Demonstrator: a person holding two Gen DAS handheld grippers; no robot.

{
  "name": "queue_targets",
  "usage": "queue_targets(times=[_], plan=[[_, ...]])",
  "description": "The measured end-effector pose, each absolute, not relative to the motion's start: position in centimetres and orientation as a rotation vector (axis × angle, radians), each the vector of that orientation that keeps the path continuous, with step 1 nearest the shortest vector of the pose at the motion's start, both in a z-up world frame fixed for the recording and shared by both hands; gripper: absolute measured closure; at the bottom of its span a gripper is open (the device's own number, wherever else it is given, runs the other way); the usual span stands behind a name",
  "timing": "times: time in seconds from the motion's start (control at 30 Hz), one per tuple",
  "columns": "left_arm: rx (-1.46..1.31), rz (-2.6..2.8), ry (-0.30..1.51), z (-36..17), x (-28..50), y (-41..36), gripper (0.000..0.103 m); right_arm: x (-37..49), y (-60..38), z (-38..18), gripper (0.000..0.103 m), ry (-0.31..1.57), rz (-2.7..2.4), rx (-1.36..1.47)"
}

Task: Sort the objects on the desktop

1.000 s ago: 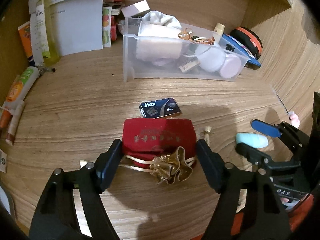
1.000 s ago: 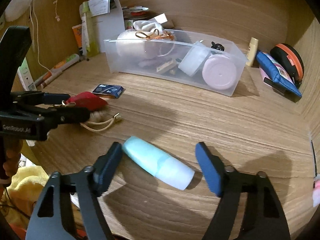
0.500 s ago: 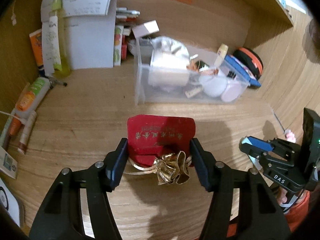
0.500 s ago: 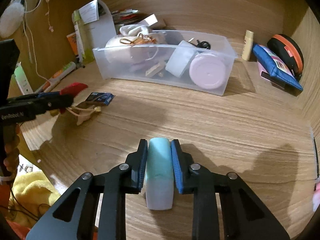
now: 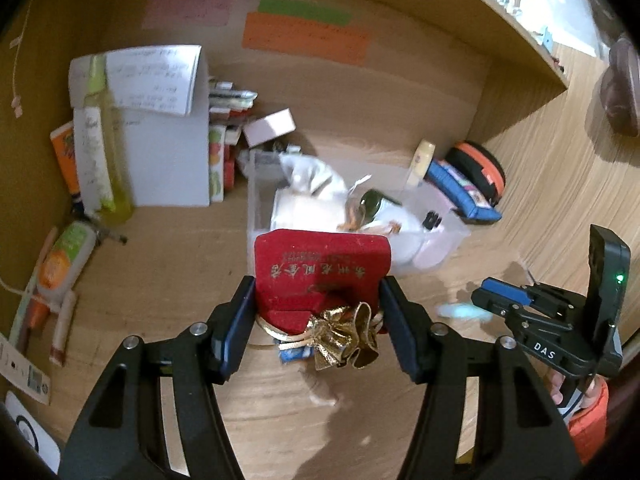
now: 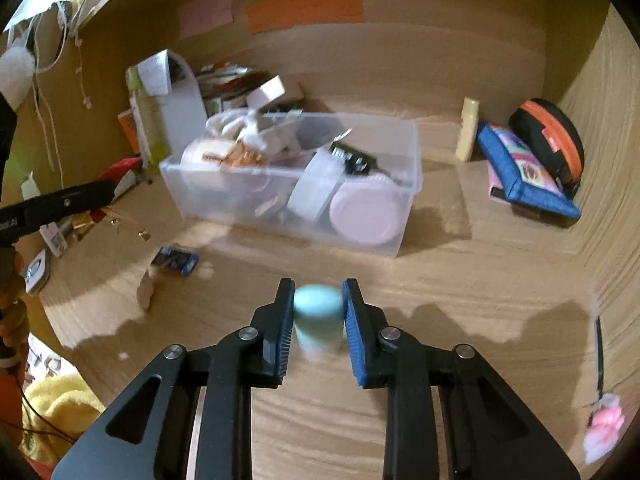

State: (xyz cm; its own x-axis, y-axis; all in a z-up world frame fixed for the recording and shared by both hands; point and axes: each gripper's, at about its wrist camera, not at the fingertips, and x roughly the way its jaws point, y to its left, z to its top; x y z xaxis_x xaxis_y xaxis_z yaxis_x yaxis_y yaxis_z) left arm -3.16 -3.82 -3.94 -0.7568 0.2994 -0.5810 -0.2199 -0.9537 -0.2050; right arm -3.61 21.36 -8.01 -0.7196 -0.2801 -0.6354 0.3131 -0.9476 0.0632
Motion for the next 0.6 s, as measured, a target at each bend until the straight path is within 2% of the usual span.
queue_targets(times=[0.33,0.37,0.47,0.6], plan=[[-0.825,2.655,-0.244,-2.4,-4.9,-2.6,0.042,-5.3,22.7,-6.6,0.081,0.055,-2.633,0.976],[-0.829,2.650,-0.247,-2.5,-5.0,-2.5,0.042,-5.4,22.7,-7.0,0.077,0.045,-2.609,1.004],[-0.863,2.632,-0.251,-3.3,-5.3,-2.1,0.042,-5.8,22.3,-8.6,0.051,0.095,-2.600,1.063],[-0.923,2.603,-0.254,-4.6,-5.4,-1.8,0.042,-6.6,21.3,-10.3,0.051,0.121,-2.554,1.125]])
